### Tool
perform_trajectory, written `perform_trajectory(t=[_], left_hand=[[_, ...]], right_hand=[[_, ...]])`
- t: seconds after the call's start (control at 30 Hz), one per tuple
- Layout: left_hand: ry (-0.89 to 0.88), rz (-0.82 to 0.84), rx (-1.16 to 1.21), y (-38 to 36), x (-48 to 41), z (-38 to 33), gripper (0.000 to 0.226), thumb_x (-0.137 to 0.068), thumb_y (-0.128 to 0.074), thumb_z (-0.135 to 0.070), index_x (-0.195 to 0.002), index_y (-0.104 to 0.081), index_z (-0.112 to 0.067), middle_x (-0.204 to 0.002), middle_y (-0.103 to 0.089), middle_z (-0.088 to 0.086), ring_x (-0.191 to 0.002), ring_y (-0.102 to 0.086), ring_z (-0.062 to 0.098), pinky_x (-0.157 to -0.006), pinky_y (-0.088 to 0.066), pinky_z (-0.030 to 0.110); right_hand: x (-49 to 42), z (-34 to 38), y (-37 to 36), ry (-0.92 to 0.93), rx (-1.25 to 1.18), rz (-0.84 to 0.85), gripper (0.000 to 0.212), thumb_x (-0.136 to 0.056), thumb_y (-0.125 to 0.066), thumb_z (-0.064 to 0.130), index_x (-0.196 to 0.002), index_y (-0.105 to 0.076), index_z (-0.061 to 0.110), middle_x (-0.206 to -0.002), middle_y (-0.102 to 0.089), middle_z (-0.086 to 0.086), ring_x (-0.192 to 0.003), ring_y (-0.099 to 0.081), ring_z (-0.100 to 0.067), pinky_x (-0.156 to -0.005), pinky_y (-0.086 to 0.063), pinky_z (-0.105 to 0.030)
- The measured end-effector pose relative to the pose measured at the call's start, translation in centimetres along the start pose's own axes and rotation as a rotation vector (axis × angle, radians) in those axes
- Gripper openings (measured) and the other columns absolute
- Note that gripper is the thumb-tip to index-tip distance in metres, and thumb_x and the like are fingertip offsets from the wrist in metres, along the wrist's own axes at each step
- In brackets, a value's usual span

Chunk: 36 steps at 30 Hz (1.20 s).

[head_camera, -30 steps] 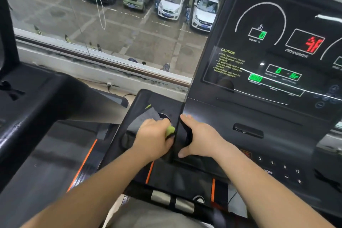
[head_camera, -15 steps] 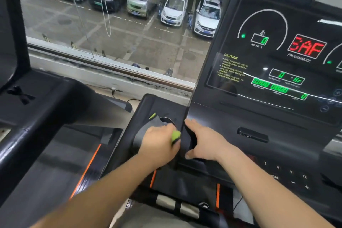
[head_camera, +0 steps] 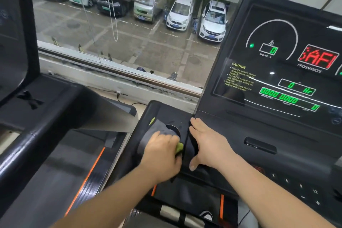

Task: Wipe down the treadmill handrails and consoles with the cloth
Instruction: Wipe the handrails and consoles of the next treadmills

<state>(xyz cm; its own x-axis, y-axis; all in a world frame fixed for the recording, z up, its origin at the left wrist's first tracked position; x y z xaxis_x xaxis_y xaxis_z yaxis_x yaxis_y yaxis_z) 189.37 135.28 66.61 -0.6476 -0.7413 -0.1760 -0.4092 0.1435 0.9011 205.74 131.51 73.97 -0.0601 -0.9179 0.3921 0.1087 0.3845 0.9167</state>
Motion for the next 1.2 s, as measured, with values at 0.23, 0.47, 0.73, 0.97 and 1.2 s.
perform_trajectory(t=[0.23, 0.47, 0.73, 0.97, 1.2], left_hand=[[-0.088, 0.212, -0.02, 0.7, -2.7, 2.4, 0.024, -0.087, -0.046, -0.052, -0.095, -0.054, -0.031, -0.1, -0.057, -0.009, -0.104, -0.052, 0.017, -0.117, -0.022, 0.03], [0.126, 0.074, 0.012, -0.4, -1.2, 0.2, 0.026, -0.088, -0.041, -0.046, -0.084, -0.05, -0.022, -0.084, -0.06, -0.002, -0.082, -0.057, 0.027, -0.084, -0.041, 0.041], [0.167, -0.364, 0.45, 2.9, -2.6, 0.2, 0.021, -0.096, -0.053, -0.039, -0.109, -0.061, -0.024, -0.113, -0.063, -0.009, -0.112, -0.057, 0.013, -0.103, -0.041, 0.036], [-0.136, 0.177, -0.057, -2.1, -7.8, 3.2, 0.058, -0.102, -0.028, -0.06, -0.154, -0.033, -0.034, -0.169, -0.023, -0.004, -0.157, -0.01, 0.014, -0.128, 0.004, 0.044], [0.178, 0.148, -0.043, -2.4, -11.3, 1.8, 0.052, -0.097, -0.034, -0.057, -0.144, -0.045, -0.038, -0.158, -0.04, -0.006, -0.153, -0.021, 0.019, -0.126, 0.004, 0.052]], right_hand=[[-0.3, -0.1, -0.4, -0.007, -0.051, 0.028, 0.138, -0.059, -0.093, 0.054, -0.165, -0.011, 0.022, -0.169, 0.019, 0.016, -0.154, 0.017, -0.001, -0.119, -0.037, -0.037], [0.0, -0.6, -0.8, -0.015, -0.091, 0.027, 0.136, -0.061, -0.092, 0.054, -0.165, -0.008, 0.028, -0.165, 0.024, 0.023, -0.152, 0.02, 0.003, -0.116, -0.037, -0.033], [0.6, -1.5, -0.7, -0.118, -0.199, -0.099, 0.158, -0.049, -0.098, 0.053, -0.163, 0.011, 0.034, -0.164, 0.023, 0.028, -0.157, -0.003, -0.005, -0.119, -0.032, -0.031], [-0.3, -1.6, -0.8, -0.118, -0.231, -0.053, 0.16, -0.05, -0.099, 0.048, -0.163, 0.013, 0.03, -0.151, 0.034, 0.029, -0.153, 0.012, 0.003, -0.125, -0.022, -0.028], [-0.3, -1.5, -0.8, -0.125, -0.216, -0.057, 0.162, -0.049, -0.098, 0.051, -0.161, 0.017, 0.033, -0.163, 0.025, 0.026, -0.153, 0.013, 0.004, -0.121, -0.024, -0.027]])
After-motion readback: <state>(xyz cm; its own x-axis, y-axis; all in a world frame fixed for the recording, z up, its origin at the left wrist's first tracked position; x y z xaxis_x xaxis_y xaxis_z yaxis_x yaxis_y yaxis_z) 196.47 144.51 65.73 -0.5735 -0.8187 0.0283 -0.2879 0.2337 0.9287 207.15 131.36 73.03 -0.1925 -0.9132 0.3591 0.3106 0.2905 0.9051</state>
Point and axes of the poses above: each hand's wrist, its own x-axis away from the middle knuckle, its own y-axis out of the back of the hand, z = x × y, the point moved 2 cm from there along -x, towards the middle knuckle
